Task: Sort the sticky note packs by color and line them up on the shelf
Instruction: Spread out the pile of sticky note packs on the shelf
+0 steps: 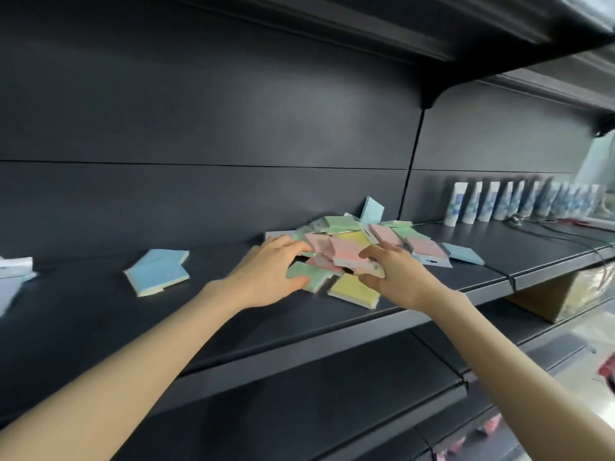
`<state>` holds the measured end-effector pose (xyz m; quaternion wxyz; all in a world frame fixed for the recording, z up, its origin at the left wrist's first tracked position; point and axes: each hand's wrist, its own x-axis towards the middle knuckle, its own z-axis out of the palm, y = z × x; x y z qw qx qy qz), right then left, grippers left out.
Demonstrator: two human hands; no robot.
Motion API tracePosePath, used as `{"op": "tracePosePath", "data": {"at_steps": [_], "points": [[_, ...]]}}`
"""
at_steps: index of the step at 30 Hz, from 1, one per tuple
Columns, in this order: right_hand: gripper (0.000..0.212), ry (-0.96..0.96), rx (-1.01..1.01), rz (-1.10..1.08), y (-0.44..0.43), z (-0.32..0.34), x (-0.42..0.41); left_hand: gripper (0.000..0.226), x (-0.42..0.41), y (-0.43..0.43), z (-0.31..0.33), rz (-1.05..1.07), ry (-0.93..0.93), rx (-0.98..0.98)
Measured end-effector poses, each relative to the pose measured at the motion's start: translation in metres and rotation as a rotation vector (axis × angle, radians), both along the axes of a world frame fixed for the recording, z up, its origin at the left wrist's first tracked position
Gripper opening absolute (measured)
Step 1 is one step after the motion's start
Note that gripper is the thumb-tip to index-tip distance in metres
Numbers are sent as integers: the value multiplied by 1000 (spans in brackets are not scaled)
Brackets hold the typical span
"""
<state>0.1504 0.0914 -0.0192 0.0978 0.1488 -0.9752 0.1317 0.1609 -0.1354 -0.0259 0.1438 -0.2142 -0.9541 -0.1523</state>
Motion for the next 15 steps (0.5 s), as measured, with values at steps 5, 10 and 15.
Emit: {"op": "tracePosePath", "data": {"at_steps": [5,10,15], "points": [[44,-6,-23,15,38,-4,-20,43,-17,40,3,-4,-7,-28],[44,-20,-47,39,57,-10,-54,43,-51,63,0,13,-39,22],[47,-56,-85,78,63,-16,-95,46,-91,68,-11,69,-96,80]]}}
